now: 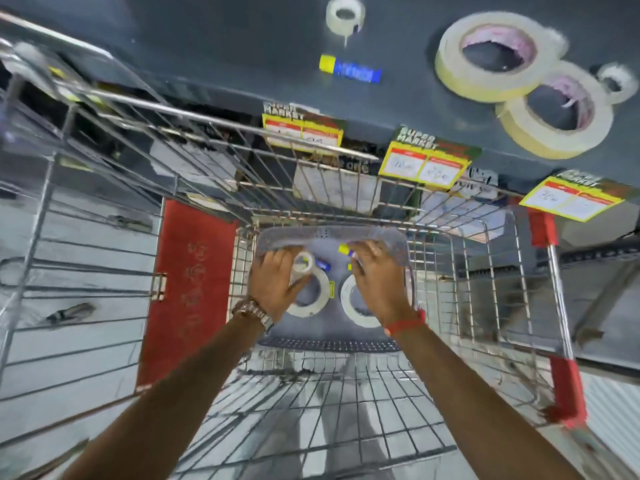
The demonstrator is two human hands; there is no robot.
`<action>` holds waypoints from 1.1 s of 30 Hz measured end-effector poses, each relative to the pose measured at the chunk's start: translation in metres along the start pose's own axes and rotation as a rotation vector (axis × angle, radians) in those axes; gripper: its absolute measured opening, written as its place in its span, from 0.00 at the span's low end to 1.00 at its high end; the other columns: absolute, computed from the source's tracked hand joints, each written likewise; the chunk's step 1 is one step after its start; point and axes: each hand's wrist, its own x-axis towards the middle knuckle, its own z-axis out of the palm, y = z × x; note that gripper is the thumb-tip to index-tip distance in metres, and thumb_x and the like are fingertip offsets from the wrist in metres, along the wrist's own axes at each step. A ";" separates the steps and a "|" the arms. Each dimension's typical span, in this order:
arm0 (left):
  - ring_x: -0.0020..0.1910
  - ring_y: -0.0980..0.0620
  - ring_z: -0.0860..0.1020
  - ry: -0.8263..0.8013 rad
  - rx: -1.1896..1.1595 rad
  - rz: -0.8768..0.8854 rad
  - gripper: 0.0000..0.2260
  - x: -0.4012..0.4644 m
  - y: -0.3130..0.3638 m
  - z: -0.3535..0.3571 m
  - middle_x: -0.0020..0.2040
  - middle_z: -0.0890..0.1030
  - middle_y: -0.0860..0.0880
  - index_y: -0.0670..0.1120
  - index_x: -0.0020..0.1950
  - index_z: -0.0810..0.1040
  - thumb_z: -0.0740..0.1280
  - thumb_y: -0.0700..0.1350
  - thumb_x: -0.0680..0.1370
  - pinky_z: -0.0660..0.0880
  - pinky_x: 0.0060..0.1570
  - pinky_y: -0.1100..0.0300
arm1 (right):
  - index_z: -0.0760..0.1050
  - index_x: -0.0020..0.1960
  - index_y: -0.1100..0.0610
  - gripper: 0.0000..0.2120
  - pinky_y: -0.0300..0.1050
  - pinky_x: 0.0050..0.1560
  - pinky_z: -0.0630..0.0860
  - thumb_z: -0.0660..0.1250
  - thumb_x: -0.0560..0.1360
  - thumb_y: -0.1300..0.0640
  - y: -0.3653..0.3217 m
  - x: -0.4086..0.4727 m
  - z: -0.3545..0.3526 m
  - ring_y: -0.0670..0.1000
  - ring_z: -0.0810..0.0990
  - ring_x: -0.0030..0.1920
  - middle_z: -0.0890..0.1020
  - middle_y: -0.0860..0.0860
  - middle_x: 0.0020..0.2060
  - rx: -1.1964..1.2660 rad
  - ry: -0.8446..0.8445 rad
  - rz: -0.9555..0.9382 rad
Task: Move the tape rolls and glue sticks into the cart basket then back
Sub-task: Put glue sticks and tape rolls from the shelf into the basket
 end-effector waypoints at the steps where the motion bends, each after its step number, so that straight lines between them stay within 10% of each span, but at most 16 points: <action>1: 0.50 0.42 0.79 -0.064 0.052 -0.039 0.29 -0.006 -0.008 0.016 0.52 0.81 0.43 0.44 0.60 0.73 0.52 0.64 0.73 0.68 0.53 0.50 | 0.78 0.52 0.62 0.12 0.50 0.50 0.78 0.65 0.70 0.67 0.006 -0.009 0.015 0.59 0.80 0.49 0.83 0.60 0.46 0.013 -0.117 0.051; 9: 0.64 0.41 0.72 -0.239 0.075 -0.142 0.23 -0.027 -0.028 0.097 0.63 0.76 0.41 0.43 0.65 0.71 0.69 0.47 0.72 0.63 0.66 0.42 | 0.78 0.36 0.58 0.10 0.40 0.26 0.74 0.72 0.58 0.70 0.016 -0.037 0.086 0.57 0.83 0.33 0.83 0.57 0.31 -0.116 -0.463 0.118; 14: 0.75 0.46 0.52 -0.302 0.124 -0.181 0.28 -0.020 -0.029 0.108 0.75 0.58 0.44 0.44 0.73 0.56 0.62 0.51 0.77 0.43 0.73 0.42 | 0.77 0.55 0.59 0.14 0.47 0.47 0.77 0.62 0.72 0.67 0.020 -0.031 0.095 0.57 0.80 0.55 0.82 0.57 0.52 -0.227 -0.526 0.144; 19: 0.75 0.42 0.52 -0.193 0.106 -0.070 0.30 -0.011 -0.027 0.085 0.76 0.55 0.44 0.44 0.73 0.57 0.65 0.49 0.75 0.46 0.72 0.40 | 0.74 0.59 0.60 0.15 0.51 0.55 0.74 0.61 0.74 0.65 0.013 -0.023 0.066 0.59 0.76 0.60 0.79 0.59 0.57 -0.083 -0.492 0.208; 22: 0.72 0.44 0.62 -0.085 0.217 0.143 0.32 -0.003 -0.023 0.055 0.71 0.66 0.42 0.43 0.70 0.62 0.70 0.51 0.70 0.58 0.70 0.42 | 0.76 0.58 0.62 0.13 0.52 0.55 0.78 0.62 0.74 0.65 -0.001 -0.001 0.023 0.60 0.78 0.56 0.81 0.59 0.55 0.031 -0.169 0.174; 27: 0.75 0.56 0.47 0.273 0.012 0.399 0.21 0.040 0.017 -0.036 0.72 0.64 0.42 0.44 0.67 0.64 0.52 0.54 0.79 0.47 0.72 0.50 | 0.80 0.48 0.63 0.08 0.43 0.53 0.75 0.63 0.73 0.64 -0.041 0.074 -0.073 0.54 0.79 0.46 0.83 0.58 0.44 0.203 0.470 -0.017; 33: 0.71 0.47 0.60 0.582 0.049 0.428 0.20 0.134 0.084 -0.158 0.70 0.68 0.40 0.43 0.68 0.65 0.57 0.47 0.77 0.54 0.70 0.47 | 0.75 0.57 0.63 0.14 0.50 0.54 0.70 0.62 0.72 0.67 -0.055 0.179 -0.123 0.62 0.78 0.53 0.81 0.62 0.52 0.023 0.270 0.025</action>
